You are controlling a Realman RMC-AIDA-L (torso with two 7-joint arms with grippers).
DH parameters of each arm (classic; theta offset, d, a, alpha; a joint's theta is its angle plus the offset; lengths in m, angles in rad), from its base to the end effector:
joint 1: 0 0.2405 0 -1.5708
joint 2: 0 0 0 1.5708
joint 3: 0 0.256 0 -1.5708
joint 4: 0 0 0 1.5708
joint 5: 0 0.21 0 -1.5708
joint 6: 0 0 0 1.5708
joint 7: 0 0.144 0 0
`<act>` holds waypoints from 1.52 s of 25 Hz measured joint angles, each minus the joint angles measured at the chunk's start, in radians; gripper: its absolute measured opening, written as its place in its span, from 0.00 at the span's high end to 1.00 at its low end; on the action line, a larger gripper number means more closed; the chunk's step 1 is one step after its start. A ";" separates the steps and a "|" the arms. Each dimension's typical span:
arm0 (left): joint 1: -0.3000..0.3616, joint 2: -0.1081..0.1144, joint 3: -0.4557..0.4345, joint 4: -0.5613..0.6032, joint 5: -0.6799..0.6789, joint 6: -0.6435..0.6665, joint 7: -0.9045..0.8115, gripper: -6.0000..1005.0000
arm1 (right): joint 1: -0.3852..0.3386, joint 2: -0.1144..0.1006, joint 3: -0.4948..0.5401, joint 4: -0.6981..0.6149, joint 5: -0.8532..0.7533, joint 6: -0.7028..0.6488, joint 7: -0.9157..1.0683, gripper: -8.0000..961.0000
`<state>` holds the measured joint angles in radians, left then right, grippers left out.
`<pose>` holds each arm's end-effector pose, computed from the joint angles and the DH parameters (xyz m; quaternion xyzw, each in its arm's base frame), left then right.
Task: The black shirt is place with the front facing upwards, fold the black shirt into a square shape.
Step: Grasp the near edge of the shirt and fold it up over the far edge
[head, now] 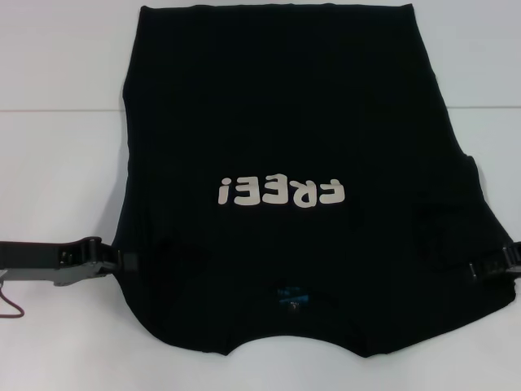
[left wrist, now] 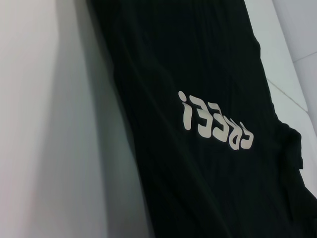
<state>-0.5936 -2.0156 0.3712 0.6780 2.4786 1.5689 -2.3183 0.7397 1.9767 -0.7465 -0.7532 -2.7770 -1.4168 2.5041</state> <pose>-0.3153 0.3315 0.0368 -0.7323 -0.6549 -0.1602 0.0960 0.3001 0.3811 0.0467 -0.7821 0.5803 -0.1059 0.2010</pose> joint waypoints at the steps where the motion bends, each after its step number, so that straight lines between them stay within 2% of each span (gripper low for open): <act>1: 0.000 0.000 0.000 0.000 0.000 0.001 0.000 0.94 | 0.003 0.002 0.000 0.001 0.000 -0.001 -0.001 0.05; 9: -0.005 0.002 0.000 0.000 -0.005 0.003 0.000 0.94 | 0.038 0.021 0.000 0.031 0.003 -0.016 -0.024 0.05; 20: -0.008 0.004 0.000 0.000 -0.014 0.004 0.000 0.94 | 0.042 0.021 0.000 0.039 0.014 -0.026 -0.035 0.05; 31: -0.009 0.005 0.000 0.000 -0.017 0.004 0.000 0.94 | 0.046 0.010 -0.042 0.029 0.005 -0.031 -0.032 0.22; 37: -0.011 0.005 0.000 0.002 -0.026 0.005 0.001 0.94 | 0.047 0.007 -0.045 0.030 0.005 -0.031 -0.031 0.48; 38: -0.011 0.005 0.000 0.002 -0.026 0.005 0.001 0.94 | 0.047 0.007 -0.045 0.031 0.005 -0.031 -0.031 0.55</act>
<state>-0.6042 -2.0104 0.3712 0.6801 2.4524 1.5740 -2.3177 0.7871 1.9836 -0.7919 -0.7220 -2.7720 -1.4480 2.4727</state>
